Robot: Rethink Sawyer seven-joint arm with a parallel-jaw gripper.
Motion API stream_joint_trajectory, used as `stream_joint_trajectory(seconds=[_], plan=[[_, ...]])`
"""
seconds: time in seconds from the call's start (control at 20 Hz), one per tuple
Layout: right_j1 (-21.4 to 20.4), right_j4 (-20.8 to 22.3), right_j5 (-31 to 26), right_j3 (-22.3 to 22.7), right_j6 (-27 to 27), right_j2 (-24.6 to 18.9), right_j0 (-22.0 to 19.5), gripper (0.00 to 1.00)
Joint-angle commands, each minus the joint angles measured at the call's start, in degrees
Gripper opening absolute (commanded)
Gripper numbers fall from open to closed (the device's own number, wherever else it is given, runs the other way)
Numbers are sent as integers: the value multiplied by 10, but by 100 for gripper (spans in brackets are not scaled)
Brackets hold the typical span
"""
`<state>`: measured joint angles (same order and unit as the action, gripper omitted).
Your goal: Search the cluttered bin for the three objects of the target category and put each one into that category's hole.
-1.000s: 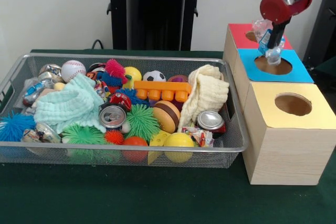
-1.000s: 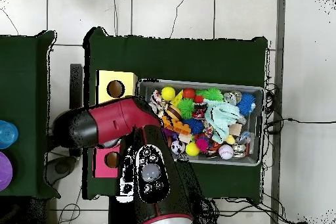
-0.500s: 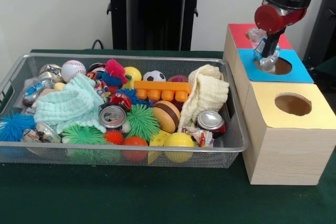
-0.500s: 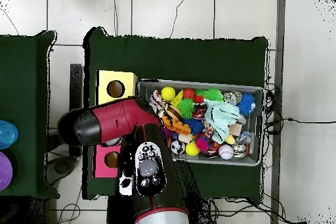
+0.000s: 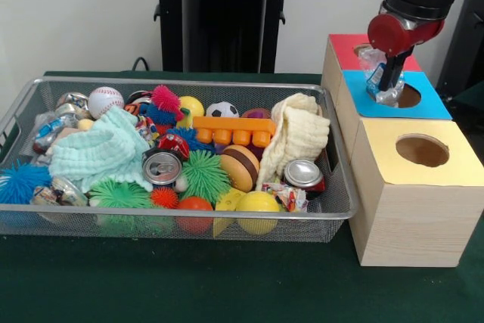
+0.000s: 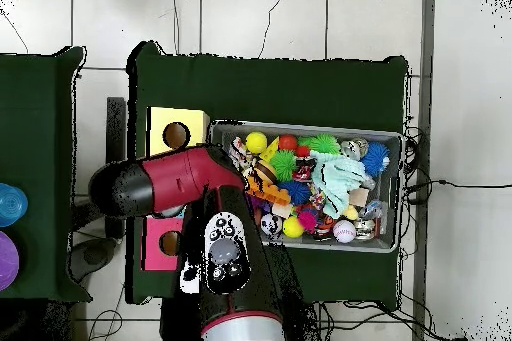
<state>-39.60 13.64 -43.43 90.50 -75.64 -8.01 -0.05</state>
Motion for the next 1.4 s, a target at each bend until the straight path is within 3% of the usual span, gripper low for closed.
stream_joint_trajectory(seconds=[0.05, 0.25, 0.3, 0.45, 0.65, 0.9, 1.15, 1.4], plan=[[24, -35, 26, -17, -171, 14, 11, 0], [20, -49, 20, -14, -168, 19, 18, 0], [22, -60, 5, -16, -161, 22, 20, 100], [28, -86, -34, -26, -204, 39, 28, 100], [11, -112, -49, -16, -180, 31, 23, 100], [-1, -107, -46, -9, -154, 37, 20, 100], [-26, -77, -56, 16, -69, 35, -17, 100], [-40, -42, -34, 55, 42, 11, -92, 100]])
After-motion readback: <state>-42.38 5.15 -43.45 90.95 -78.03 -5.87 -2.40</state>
